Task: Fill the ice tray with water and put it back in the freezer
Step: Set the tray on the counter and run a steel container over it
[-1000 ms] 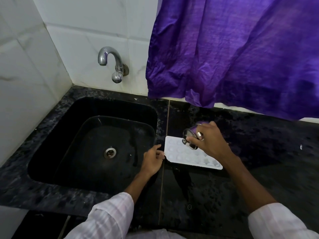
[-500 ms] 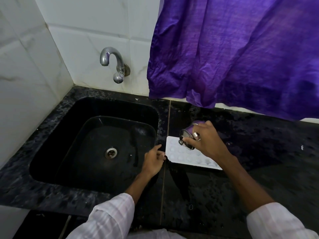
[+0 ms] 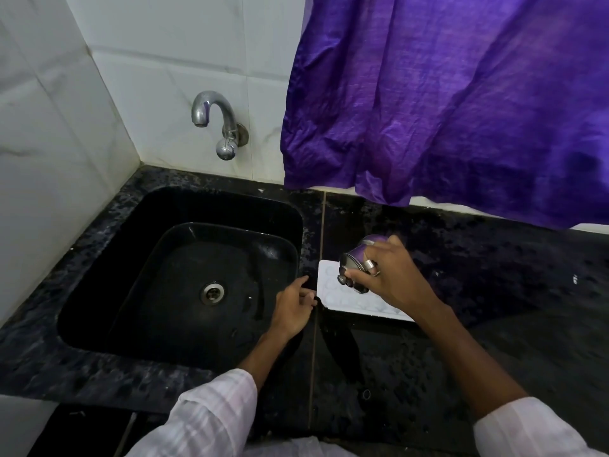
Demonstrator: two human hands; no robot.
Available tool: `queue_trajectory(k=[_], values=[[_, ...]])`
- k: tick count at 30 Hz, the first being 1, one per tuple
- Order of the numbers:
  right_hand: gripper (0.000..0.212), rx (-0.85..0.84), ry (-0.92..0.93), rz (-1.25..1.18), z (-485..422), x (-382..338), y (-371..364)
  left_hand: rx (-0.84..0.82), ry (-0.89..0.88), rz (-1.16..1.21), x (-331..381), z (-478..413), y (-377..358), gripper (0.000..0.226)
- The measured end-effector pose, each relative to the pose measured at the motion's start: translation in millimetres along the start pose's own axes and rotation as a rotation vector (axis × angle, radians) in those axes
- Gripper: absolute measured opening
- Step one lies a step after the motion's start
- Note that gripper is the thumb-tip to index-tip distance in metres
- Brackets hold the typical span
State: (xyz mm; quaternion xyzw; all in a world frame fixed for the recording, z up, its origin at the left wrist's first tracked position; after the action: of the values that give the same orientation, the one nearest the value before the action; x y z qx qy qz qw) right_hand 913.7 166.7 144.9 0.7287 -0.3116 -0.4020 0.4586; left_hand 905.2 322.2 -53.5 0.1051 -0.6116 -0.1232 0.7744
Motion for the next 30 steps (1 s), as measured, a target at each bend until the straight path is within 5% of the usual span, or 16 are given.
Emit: queue_trajectory(k=[30], values=[[0.048, -0.033, -0.066, 0.111, 39.8, 34.6, 19.3, -0.001, -0.028, -0.014, -1.1, 3.1, -2.0, 0.049]])
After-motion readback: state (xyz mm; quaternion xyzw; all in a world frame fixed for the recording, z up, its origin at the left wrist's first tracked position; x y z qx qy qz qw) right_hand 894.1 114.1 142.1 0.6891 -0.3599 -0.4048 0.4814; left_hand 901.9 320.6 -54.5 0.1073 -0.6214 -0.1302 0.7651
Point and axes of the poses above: each hand's wrist, its own z-axis away from the middle knuckle, its own y-axis out of the back of the hand, x = y × z, the point moved 10 cm from there along -z, towards the middle knuckle, and after that the axes turned 3 degrees about -x, right-handed, at the moved point
